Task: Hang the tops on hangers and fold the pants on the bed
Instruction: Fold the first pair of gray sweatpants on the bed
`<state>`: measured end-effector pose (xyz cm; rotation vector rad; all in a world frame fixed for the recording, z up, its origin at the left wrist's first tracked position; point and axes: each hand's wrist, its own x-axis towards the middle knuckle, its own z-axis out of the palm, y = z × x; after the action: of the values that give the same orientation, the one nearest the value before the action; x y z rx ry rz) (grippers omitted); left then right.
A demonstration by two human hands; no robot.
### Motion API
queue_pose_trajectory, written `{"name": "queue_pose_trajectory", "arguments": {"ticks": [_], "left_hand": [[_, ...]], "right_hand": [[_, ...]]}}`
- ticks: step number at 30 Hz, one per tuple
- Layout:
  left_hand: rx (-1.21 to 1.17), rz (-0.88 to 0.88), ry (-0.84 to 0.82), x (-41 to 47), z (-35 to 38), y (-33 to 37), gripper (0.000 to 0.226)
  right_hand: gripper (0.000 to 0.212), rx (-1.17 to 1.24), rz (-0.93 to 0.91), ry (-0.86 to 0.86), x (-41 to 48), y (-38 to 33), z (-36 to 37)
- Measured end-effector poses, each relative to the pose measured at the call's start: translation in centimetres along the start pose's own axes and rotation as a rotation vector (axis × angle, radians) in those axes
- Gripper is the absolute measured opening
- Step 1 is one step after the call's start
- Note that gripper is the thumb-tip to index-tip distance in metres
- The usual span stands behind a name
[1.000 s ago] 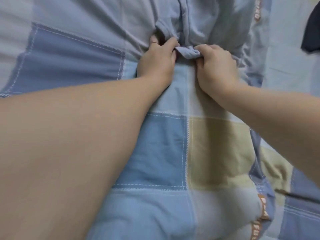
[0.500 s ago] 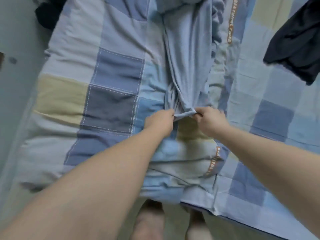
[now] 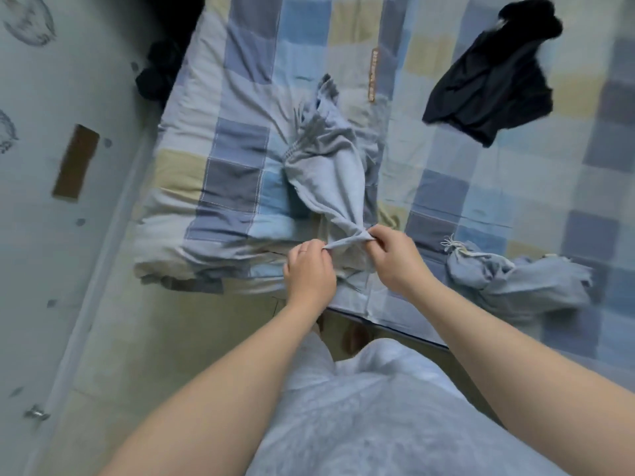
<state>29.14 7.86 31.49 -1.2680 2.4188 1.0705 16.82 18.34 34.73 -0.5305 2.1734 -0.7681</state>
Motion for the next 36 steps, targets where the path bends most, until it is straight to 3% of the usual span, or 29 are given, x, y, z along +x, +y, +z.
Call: {"name": "queue_pose_trajectory", "arguments": {"ticks": [3, 7, 11, 14, 17, 20, 24, 27, 29, 33, 36], "left_hand": [[-0.409, -0.052, 0.134, -2.2, -1.3, 5.6, 0.029], [-0.603, 0.026, 0.247, -3.6, -3.1, 11.9, 0.034], [-0.62, 0.225, 0.226, -3.9, -5.7, 16.3, 0.037], [-0.652, 0.43, 0.093, -5.1, -7.8, 19.3, 0.037], [-0.431, 0.659, 0.007, -6.0, -9.2, 21.7, 0.041], [-0.256, 0.781, 0.037, -6.1, -9.2, 24.0, 0.038], [-0.464, 0.681, 0.066, -6.2, -9.2, 27.1, 0.036], [-0.585, 0.659, 0.03, -6.8, -9.0, 29.1, 0.027], [-0.722, 0.596, 0.03, -7.4, -9.0, 30.2, 0.028], [-0.859, 0.503, -0.024, -7.6, -9.1, 31.0, 0.021], [-0.853, 0.395, -0.029, -7.7, -8.7, 30.9, 0.026]], "right_hand": [[0.016, 0.046, -0.102, 0.116, -2.7, -1.2, -5.4], [0.019, 0.101, -0.213, 0.3, -6.1, -2.7, -11.3], [0.016, 0.186, -0.293, 0.419, -8.5, -3.1, -16.0], [0.018, 0.282, -0.325, 0.488, -10.2, -2.4, -19.1], [0.021, 0.345, -0.366, 0.563, -11.9, -1.6, -22.1], [0.014, 0.373, -0.394, 0.569, -13.6, -0.8, -24.6], [0.015, 0.314, -0.328, 0.42, -15.1, 1.6, -26.4], [0.037, 0.017, -0.146, 0.457, -14.7, 4.9, -25.7], [0.037, -0.035, 0.007, 0.485, -14.3, 7.7, -24.6], [0.032, 0.106, 0.216, 0.396, -14.1, 11.7, -22.6], [0.03, 0.463, 0.205, 0.417, -14.0, 11.1, -22.6]]}}
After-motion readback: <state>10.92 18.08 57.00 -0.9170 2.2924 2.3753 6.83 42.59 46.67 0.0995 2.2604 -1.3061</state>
